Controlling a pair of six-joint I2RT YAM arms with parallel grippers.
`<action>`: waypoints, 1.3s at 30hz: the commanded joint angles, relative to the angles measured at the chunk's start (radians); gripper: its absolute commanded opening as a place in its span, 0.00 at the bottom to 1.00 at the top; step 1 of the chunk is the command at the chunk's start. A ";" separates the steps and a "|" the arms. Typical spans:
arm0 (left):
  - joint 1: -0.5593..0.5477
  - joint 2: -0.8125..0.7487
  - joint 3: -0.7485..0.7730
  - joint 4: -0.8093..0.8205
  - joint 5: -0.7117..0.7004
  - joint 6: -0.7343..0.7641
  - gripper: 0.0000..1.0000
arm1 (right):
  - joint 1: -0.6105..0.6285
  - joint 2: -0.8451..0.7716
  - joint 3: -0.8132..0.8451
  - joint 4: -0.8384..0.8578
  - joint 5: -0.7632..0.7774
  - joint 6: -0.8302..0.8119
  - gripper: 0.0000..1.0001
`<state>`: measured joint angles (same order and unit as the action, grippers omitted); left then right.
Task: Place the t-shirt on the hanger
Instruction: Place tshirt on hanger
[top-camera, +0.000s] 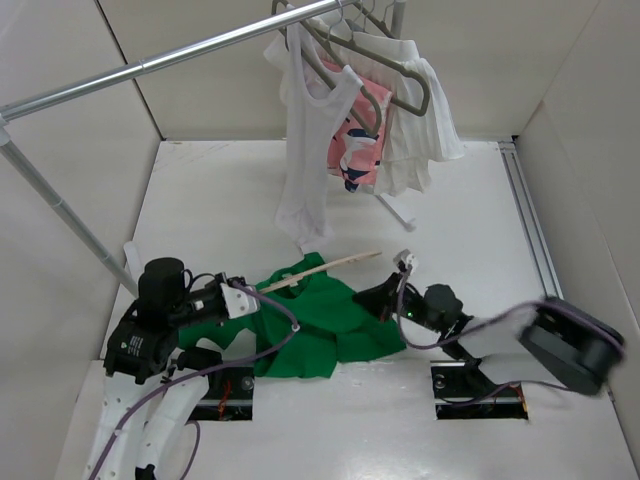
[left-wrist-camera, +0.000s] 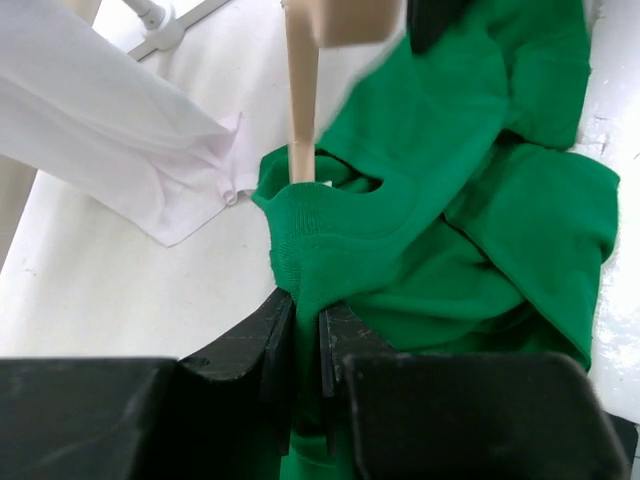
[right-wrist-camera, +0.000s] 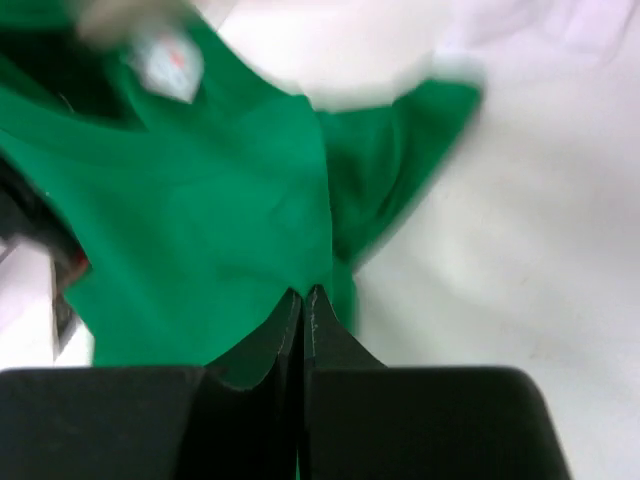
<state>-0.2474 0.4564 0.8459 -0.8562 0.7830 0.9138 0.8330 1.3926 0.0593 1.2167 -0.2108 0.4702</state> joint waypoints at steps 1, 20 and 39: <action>0.000 0.014 0.059 0.022 0.009 0.030 0.00 | 0.006 -0.468 0.064 -0.652 0.172 -0.074 0.00; 0.000 0.099 0.068 -0.116 -0.013 0.184 0.00 | -0.091 -1.179 0.425 -1.907 0.623 -0.179 0.00; 0.000 0.252 0.005 -0.247 -0.135 0.468 0.00 | -0.091 -1.029 0.746 -1.765 0.644 -0.605 0.00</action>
<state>-0.2539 0.7025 0.8627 -1.0157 0.7815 1.2968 0.7502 0.3424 0.7204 -0.6758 0.3641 0.0505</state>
